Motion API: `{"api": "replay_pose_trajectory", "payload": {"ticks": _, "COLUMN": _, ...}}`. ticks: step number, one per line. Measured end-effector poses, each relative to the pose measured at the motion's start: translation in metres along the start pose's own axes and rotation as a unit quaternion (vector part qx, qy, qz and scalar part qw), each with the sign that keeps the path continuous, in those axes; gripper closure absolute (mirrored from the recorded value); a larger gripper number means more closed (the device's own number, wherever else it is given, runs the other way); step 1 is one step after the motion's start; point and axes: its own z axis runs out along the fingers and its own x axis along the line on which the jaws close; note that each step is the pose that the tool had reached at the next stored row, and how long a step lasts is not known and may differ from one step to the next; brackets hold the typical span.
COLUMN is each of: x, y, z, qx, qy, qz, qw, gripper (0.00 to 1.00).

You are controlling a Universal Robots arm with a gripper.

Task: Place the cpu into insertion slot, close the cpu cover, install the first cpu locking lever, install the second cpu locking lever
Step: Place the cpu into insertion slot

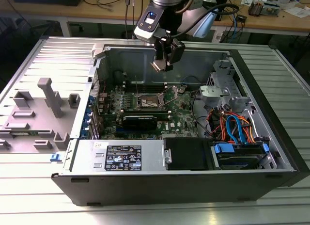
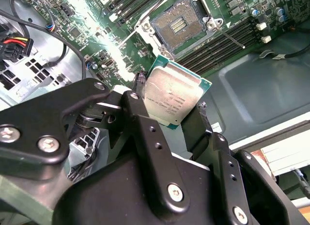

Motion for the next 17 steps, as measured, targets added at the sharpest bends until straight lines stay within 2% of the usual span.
{"api": "replay_pose_trajectory", "payload": {"ticks": 6, "x": 0.0, "y": 0.0001, "z": 0.0007, "qx": -0.0001, "qy": -0.0002, "qz": 0.004, "qw": 1.0, "gripper": 0.46}}
{"api": "replay_pose_trajectory", "payload": {"ticks": 9, "x": -0.0001, "y": -0.0002, "z": 0.0028, "qx": -0.0005, "qy": -0.0022, "qz": 0.028, "qw": 0.9996, "gripper": 0.46}}
{"api": "replay_pose_trajectory", "payload": {"ticks": 12, "x": -0.0001, "y": -0.0004, "z": 0.0053, "qx": -0.0011, "qy": -0.0043, "qz": 0.054, "qw": 0.9985, "gripper": 0.46}}
{"api": "replay_pose_trajectory", "payload": {"ticks": 17, "x": 0.0019, "y": -0.0048, "z": 0.0065, "qx": -0.0014, "qy": -0.0045, "qz": 0.059, "qw": 0.9982, "gripper": 0.46}}
